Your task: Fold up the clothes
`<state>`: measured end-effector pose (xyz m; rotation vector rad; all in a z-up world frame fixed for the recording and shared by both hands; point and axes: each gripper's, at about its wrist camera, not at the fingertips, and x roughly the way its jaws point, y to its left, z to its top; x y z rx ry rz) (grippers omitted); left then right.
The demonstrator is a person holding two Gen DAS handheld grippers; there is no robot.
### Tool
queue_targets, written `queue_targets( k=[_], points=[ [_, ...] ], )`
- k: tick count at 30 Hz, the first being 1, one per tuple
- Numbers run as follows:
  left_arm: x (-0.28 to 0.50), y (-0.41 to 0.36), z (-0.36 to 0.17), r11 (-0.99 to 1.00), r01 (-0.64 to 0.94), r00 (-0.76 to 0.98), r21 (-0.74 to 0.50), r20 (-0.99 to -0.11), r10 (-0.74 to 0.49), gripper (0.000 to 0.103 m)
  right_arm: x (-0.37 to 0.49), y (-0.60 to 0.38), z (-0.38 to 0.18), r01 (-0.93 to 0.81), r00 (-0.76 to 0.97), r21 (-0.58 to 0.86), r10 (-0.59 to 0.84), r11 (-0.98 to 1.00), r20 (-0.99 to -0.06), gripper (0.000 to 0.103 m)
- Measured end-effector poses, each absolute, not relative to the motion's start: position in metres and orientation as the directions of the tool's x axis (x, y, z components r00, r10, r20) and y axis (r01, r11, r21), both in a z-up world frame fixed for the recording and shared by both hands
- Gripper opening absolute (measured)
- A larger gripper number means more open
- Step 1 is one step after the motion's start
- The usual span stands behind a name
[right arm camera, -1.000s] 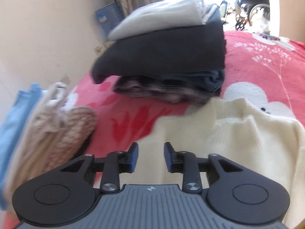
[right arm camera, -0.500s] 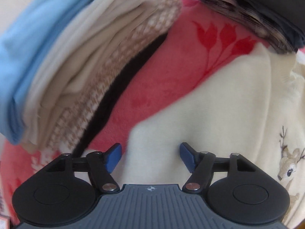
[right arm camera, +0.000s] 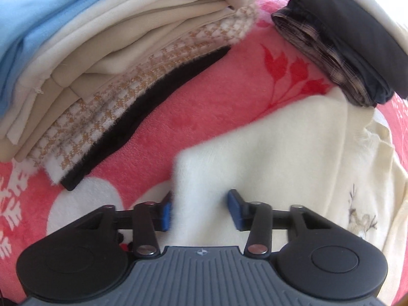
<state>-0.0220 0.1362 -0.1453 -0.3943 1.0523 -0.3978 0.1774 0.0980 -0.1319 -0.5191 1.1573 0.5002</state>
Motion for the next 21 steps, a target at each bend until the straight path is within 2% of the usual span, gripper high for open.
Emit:
queue_targets(
  k=[4, 7, 11, 14, 16, 19, 21],
  points=[
    [-0.023, 0.133, -0.141, 0.870, 0.144, 0.448, -0.472, -0.753, -0.483, 0.018, 0.179, 0.093, -0.130, -0.597, 0.330, -0.101, 0.129, 0.795, -0.935, 0.023],
    [-0.027, 0.136, -0.139, 0.876, 0.144, 0.457, -0.461, -0.754, -0.472, 0.017, 0.181, 0.091, -0.131, -0.587, 0.338, -0.087, 0.146, 0.805, -0.930, 0.020],
    [-0.022, 0.133, -0.138, 0.883, 0.148, 0.461, -0.445, -0.759, -0.460, 0.017, 0.177, 0.087, -0.131, -0.581, 0.340, -0.073, 0.160, 0.811, -0.927, 0.020],
    [-0.021, 0.121, -0.142, 0.887, 0.154, 0.460, -0.435, -0.763, -0.454, 0.018, 0.176, 0.092, -0.132, -0.585, 0.329, -0.074, 0.153, 0.808, -0.932, 0.035],
    [-0.020, 0.119, -0.143, 0.887, 0.157, 0.460, -0.433, -0.763, -0.454, 0.018, 0.173, 0.097, -0.132, -0.595, 0.317, -0.072, 0.151, 0.800, -0.936, 0.052],
    [-0.019, 0.119, -0.145, 0.890, 0.157, 0.455, -0.429, -0.768, -0.450, 0.018, 0.162, 0.108, -0.138, -0.643, 0.338, -0.139, 0.116, 0.753, -0.934, 0.058],
    [-0.017, 0.125, -0.146, 0.890, 0.141, 0.438, -0.433, -0.779, -0.448, 0.020, 0.159, 0.108, -0.135, -0.657, 0.356, -0.156, 0.121, 0.737, -0.927, 0.059]
  ],
)
